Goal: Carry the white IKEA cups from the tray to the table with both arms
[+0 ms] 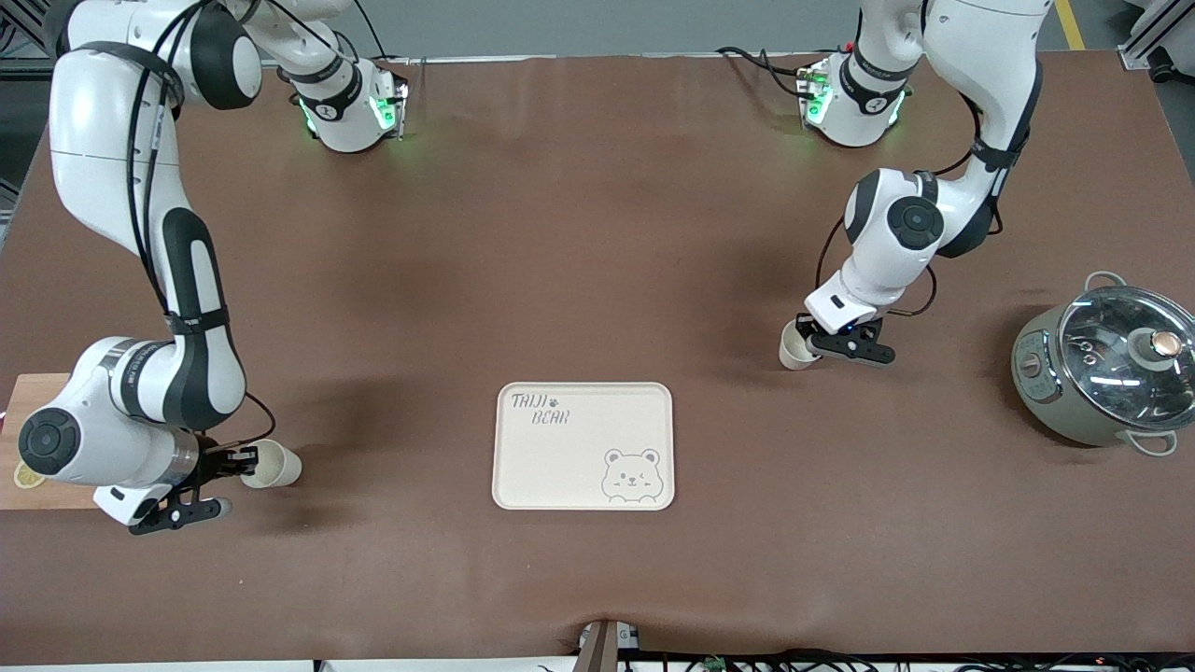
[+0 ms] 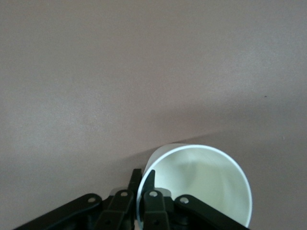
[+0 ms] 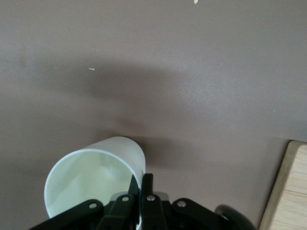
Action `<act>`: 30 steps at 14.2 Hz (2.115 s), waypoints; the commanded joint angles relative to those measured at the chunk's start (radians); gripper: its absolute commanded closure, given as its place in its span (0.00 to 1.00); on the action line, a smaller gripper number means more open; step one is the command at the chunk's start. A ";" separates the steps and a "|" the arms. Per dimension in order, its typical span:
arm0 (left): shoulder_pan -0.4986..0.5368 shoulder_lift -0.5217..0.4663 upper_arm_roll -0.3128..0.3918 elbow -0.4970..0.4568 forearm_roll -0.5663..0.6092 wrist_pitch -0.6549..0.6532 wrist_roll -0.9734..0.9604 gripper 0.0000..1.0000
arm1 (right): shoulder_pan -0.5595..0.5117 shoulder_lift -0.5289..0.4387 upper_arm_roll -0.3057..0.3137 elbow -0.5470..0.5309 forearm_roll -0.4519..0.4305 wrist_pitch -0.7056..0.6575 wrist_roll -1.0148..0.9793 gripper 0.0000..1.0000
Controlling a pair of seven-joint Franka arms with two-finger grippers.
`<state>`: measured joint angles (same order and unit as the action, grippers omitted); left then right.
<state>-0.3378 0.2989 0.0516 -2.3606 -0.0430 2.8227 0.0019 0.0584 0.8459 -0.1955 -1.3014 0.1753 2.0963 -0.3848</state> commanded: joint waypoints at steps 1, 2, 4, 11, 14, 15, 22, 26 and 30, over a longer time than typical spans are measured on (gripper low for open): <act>-0.003 0.016 -0.009 -0.002 -0.020 0.029 -0.002 0.00 | -0.017 0.016 0.018 0.002 -0.014 -0.015 -0.005 0.39; -0.001 0.009 -0.009 -0.002 -0.021 0.029 -0.003 0.00 | -0.017 0.013 0.019 0.002 -0.011 -0.013 -0.006 0.00; 0.002 -0.001 -0.009 -0.006 -0.021 0.026 -0.022 0.00 | -0.031 0.002 0.021 0.008 -0.005 -0.016 -0.011 0.00; 0.007 -0.130 -0.007 -0.026 -0.020 -0.116 -0.022 0.00 | -0.052 -0.080 0.024 0.011 0.041 -0.021 -0.002 0.00; 0.020 -0.216 -0.006 -0.002 -0.018 -0.274 -0.019 0.00 | -0.048 -0.163 0.016 0.008 0.036 -0.082 0.088 0.00; 0.022 -0.230 -0.006 0.024 -0.018 -0.322 -0.022 0.00 | -0.042 -0.204 0.016 0.004 0.033 -0.138 0.151 0.00; 0.076 -0.091 0.005 0.557 0.041 -0.771 -0.079 0.00 | -0.028 -0.431 0.018 -0.015 -0.031 -0.370 0.245 0.00; 0.131 -0.122 0.002 0.672 0.065 -0.881 -0.051 0.00 | -0.026 -0.560 0.022 -0.073 -0.039 -0.429 0.248 0.00; 0.210 -0.187 0.002 0.745 0.058 -1.017 0.117 0.00 | -0.026 -0.639 0.022 -0.075 -0.036 -0.493 0.305 0.00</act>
<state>-0.1654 0.1439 0.0609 -1.6670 0.0054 1.8961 0.0540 0.0298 0.2672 -0.1830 -1.3271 0.1612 1.6152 -0.1274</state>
